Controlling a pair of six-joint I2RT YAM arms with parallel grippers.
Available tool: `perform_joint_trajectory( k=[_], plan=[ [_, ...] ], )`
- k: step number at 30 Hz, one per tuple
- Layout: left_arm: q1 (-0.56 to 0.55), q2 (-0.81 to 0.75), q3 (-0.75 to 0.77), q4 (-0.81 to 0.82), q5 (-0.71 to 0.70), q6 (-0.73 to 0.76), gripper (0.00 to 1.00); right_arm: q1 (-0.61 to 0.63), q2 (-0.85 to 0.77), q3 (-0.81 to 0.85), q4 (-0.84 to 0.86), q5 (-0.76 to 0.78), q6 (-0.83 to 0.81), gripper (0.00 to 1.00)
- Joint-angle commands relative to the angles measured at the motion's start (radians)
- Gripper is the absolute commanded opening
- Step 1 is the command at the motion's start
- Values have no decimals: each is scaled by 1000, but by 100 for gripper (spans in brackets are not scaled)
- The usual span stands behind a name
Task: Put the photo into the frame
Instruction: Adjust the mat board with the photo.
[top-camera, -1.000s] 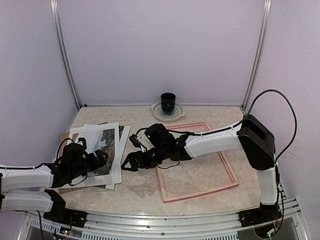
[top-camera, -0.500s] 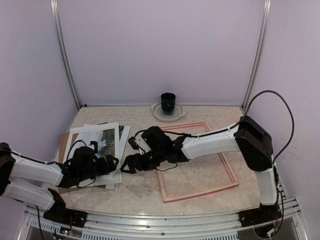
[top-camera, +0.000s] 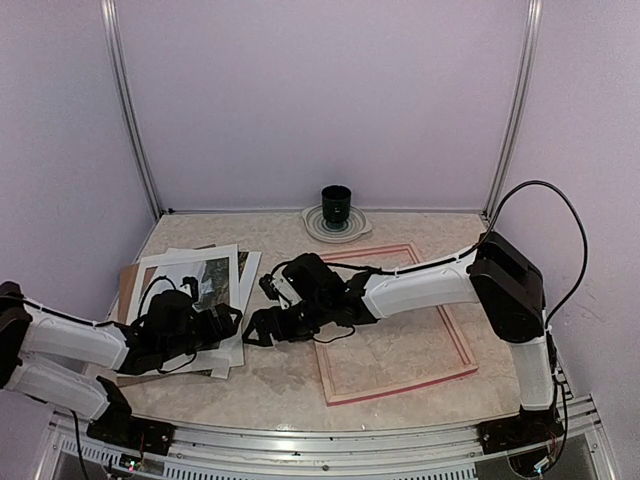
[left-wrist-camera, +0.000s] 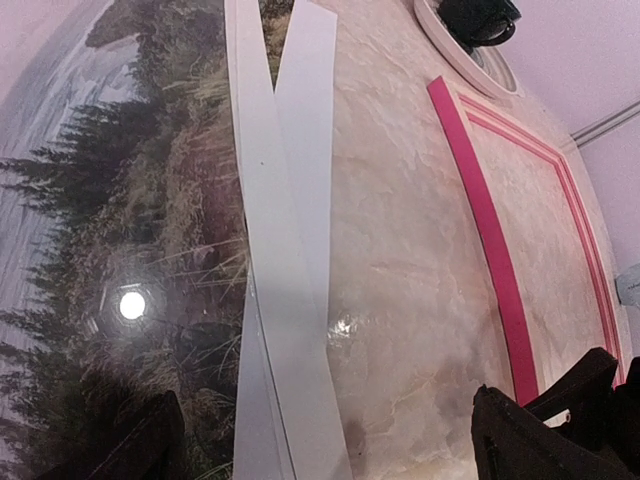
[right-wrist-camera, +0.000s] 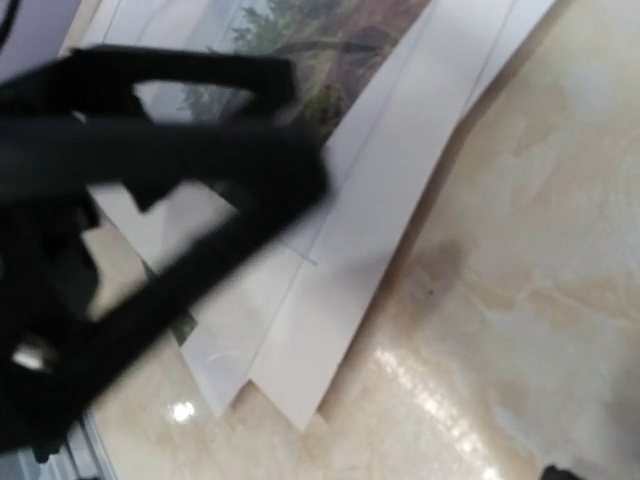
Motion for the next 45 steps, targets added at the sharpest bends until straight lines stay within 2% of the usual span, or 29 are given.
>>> perform_joint_trajectory(
  k=[1,7,16,21,27,36,45],
  plan=[
    [23,-120,52,-120,-100,15,99,5,14,-1,6,-17,15,94],
    [150,-232,50,-247,-111,20,99,19,25,37,-5,-73,33,92],
    [262,-309,-40,-236,-69,4,99,42,97,159,-24,-115,51,91],
    [275,-274,-56,-216,-52,-11,99,42,169,241,-34,-139,72,90],
    [282,-276,-80,-195,-42,-24,99,37,225,298,-82,-84,82,90],
    [281,-274,-120,-163,-11,-47,99,11,262,279,-28,-129,152,90],
    [271,-300,-143,-155,3,-60,99,3,287,279,26,-194,213,83]
  ],
)
